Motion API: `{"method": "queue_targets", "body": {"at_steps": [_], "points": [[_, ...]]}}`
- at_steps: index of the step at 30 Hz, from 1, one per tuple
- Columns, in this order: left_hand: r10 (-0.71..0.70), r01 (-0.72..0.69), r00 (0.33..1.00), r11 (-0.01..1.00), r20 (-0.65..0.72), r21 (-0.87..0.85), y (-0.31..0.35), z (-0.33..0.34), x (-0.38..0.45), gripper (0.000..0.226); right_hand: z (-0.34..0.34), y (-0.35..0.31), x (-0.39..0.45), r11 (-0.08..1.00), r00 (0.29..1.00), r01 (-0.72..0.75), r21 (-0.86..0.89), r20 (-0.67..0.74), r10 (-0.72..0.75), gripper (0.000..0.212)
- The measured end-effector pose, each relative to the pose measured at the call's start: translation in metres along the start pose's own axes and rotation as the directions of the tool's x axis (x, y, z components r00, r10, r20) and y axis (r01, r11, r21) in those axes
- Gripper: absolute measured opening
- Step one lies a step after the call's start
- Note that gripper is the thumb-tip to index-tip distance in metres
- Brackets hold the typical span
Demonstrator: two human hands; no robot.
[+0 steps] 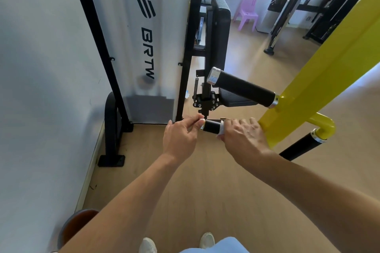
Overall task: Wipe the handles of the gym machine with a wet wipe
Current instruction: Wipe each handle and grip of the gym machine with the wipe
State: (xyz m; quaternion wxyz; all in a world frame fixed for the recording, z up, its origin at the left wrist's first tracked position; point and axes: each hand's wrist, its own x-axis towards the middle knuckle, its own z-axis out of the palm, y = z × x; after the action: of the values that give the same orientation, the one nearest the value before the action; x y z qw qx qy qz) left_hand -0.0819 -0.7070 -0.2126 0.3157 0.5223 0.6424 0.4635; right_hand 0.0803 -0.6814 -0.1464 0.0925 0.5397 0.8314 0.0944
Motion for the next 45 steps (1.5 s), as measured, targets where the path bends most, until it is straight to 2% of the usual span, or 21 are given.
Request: {"method": "queue_targets", "body": {"at_steps": [4,6,7,9,11,13,15,19,21,23,25,27,28,30,32,34,36,38,40,42,45], "points": [[0.025,-0.023,0.999,0.999,-0.040,0.037,0.006,-0.001,-0.001,0.033,0.004,-0.021,0.016,0.968,0.983,0.179,0.175,-0.076,-0.168,0.036],[0.050,-0.046,0.998,0.996,-0.050,0.072,0.003,-0.002,-0.002,0.036,0.007,-0.028,0.018,0.957,0.977,0.209,0.202,-0.091,-0.194,0.034],[0.051,-0.047,0.997,0.996,-0.051,0.078,0.001,-0.003,-0.001,0.036,0.007,-0.025,0.016,0.968,0.981,0.190,0.162,-0.071,-0.181,0.032],[0.039,-0.036,0.998,0.997,-0.045,0.065,0.000,-0.003,0.000,0.032,0.006,-0.012,0.007,0.995,0.995,0.095,-0.044,0.021,-0.094,0.031],[0.030,-0.028,0.999,0.997,-0.039,0.067,0.001,-0.001,-0.001,0.029,0.001,0.003,-0.005,0.948,0.994,0.014,-0.319,0.104,0.020,0.032],[0.021,-0.019,0.999,0.998,-0.049,0.057,0.003,0.000,-0.002,0.027,-0.004,0.012,-0.012,0.891,0.990,0.014,-0.454,0.134,0.053,0.031],[0.017,-0.015,0.999,0.999,-0.044,0.041,0.005,0.002,-0.003,0.026,-0.005,0.011,-0.009,0.913,0.993,0.044,-0.404,0.117,0.003,0.032],[0.030,-0.025,0.997,0.997,-0.066,0.067,0.005,0.001,-0.005,0.027,0.006,-0.015,0.015,0.973,0.973,0.231,-0.025,-0.021,-0.231,0.034],[0.030,-0.025,0.997,0.997,-0.076,0.072,0.004,0.000,-0.005,0.029,0.010,-0.025,0.021,0.964,0.970,0.239,0.119,-0.079,-0.230,0.028],[0.030,-0.025,0.997,0.997,-0.067,0.076,0.003,-0.002,-0.003,0.029,0.009,-0.019,0.015,0.981,0.983,0.184,0.063,-0.039,-0.182,0.027],[0.036,-0.033,0.998,0.997,-0.049,0.069,0.001,-0.003,-0.001,0.029,0.004,-0.002,0.002,0.982,0.994,0.097,-0.161,0.060,-0.088,0.031],[0.043,-0.041,0.998,0.998,-0.036,0.046,0.001,-0.002,-0.001,0.030,-0.002,0.011,-0.010,0.898,0.993,0.063,-0.436,0.118,-0.012,0.031],[0.036,-0.034,0.999,0.999,-0.038,0.029,0.001,0.000,-0.001,0.030,-0.005,0.014,-0.013,0.870,0.990,0.063,-0.489,0.141,0.008,0.031],[0.010,-0.010,0.999,1.000,-0.053,-0.003,0.002,0.003,-0.001,0.030,-0.007,0.007,-0.008,0.918,0.993,0.067,-0.392,0.114,-0.023,0.032],[0.006,-0.006,0.999,1.000,-0.049,-0.002,0.004,0.004,0.000,0.028,-0.005,-0.011,0.007,0.975,0.992,0.122,-0.186,0.050,-0.114,0.033],[0.029,-0.028,0.999,0.999,-0.046,0.019,0.004,0.002,0.002,0.028,0.001,-0.027,0.018,0.981,0.979,0.196,-0.012,-0.051,-0.196,0.030],[0.018,-0.017,0.998,1.000,-0.055,0.027,0.004,0.001,0.004,0.029,0.007,-0.026,0.020,0.974,0.969,0.223,0.046,-0.120,-0.216,0.029],[-0.006,0.008,0.998,1.000,-0.068,0.018,0.003,0.002,0.005,0.028,0.013,-0.007,0.013,0.982,0.974,0.190,-0.002,-0.127,-0.189,0.033],[-0.008,0.008,0.997,1.000,-0.077,-0.005,0.002,0.005,0.005,0.027,0.015,0.015,0.000,0.975,0.991,0.106,-0.195,-0.057,-0.119,0.037],[-0.006,0.004,0.997,0.999,-0.078,-0.035,0.002,0.009,0.003,0.028,0.007,0.023,-0.008,0.911,0.998,0.053,-0.408,0.038,-0.041,0.041],[-0.023,0.021,0.997,0.999,-0.076,-0.034,0.006,0.015,0.001,0.027,0.001,0.004,0.002,0.930,0.991,0.131,-0.342,0.051,-0.121,0.031]]}}
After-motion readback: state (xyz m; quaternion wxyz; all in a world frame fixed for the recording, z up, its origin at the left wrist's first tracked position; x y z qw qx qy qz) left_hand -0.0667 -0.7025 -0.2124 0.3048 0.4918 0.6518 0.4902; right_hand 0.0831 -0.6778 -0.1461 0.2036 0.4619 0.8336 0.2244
